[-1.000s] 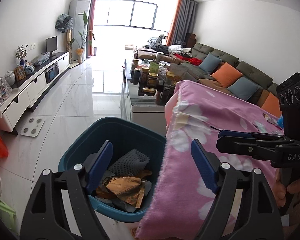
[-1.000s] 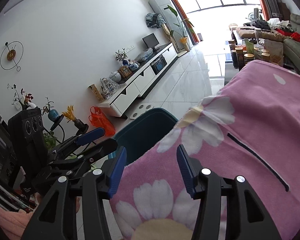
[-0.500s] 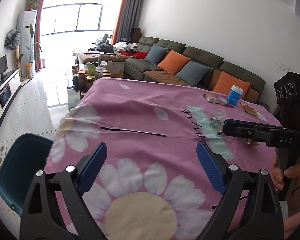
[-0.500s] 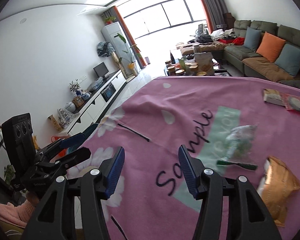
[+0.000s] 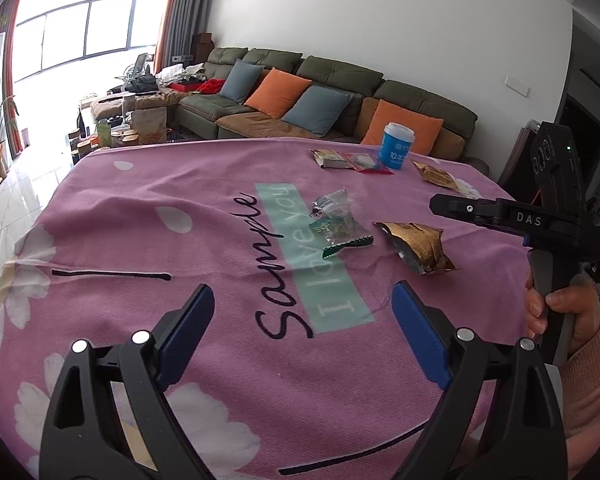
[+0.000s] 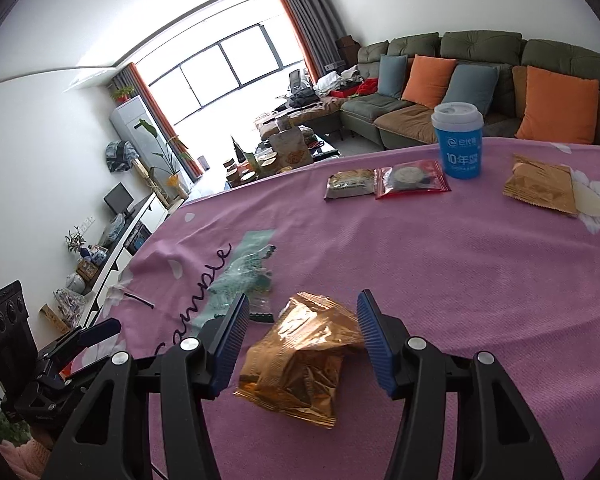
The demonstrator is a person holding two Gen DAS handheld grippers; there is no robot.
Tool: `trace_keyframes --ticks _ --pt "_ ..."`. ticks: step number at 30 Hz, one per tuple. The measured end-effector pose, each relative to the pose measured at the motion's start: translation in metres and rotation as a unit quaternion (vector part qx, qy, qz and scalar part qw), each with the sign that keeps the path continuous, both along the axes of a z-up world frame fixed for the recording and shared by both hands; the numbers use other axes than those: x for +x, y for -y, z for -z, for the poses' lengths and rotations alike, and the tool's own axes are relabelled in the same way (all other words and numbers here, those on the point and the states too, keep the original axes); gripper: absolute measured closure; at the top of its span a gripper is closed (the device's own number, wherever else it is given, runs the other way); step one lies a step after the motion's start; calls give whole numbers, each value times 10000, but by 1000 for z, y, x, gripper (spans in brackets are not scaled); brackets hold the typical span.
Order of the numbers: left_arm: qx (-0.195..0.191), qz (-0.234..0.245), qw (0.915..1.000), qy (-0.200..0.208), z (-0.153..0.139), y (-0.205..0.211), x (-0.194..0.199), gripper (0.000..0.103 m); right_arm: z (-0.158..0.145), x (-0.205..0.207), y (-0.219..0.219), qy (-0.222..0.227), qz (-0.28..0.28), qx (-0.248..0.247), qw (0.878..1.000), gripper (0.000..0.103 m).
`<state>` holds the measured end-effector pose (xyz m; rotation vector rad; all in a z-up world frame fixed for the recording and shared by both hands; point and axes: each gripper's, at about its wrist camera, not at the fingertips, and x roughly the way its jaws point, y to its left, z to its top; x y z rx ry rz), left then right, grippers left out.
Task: Collect trash
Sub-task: 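Move both open grippers back over the remaining trash on the table, then grasp the brown foil bag with the left gripper while the right gripper grasps the clear green-striped wrapper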
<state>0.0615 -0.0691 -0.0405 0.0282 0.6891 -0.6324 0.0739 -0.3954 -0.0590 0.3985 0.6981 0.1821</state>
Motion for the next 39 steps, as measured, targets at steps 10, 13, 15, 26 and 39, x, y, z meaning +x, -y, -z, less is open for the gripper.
trace_keyframes --ticks 10,13,15,26,39 --pt "72 294 9994 -181 10 20 -1 15 18 -3 -8 -340 -663 468 9961 52" --pt "10 370 9988 -324 14 19 -1 14 18 -7 -19 -351 -910 628 9932 52" --pt "-38 428 9981 -431 17 18 0 15 18 -8 -29 -371 -1069 673 9913 52" --pt "-142 446 9932 -1071 35 23 20 28 10 -4 -50 -300 -1364 758 9873 52" --pt "-329 578 9871 -1460 40 33 39 71 5 46 -45 -196 -1033 536 9930 52"
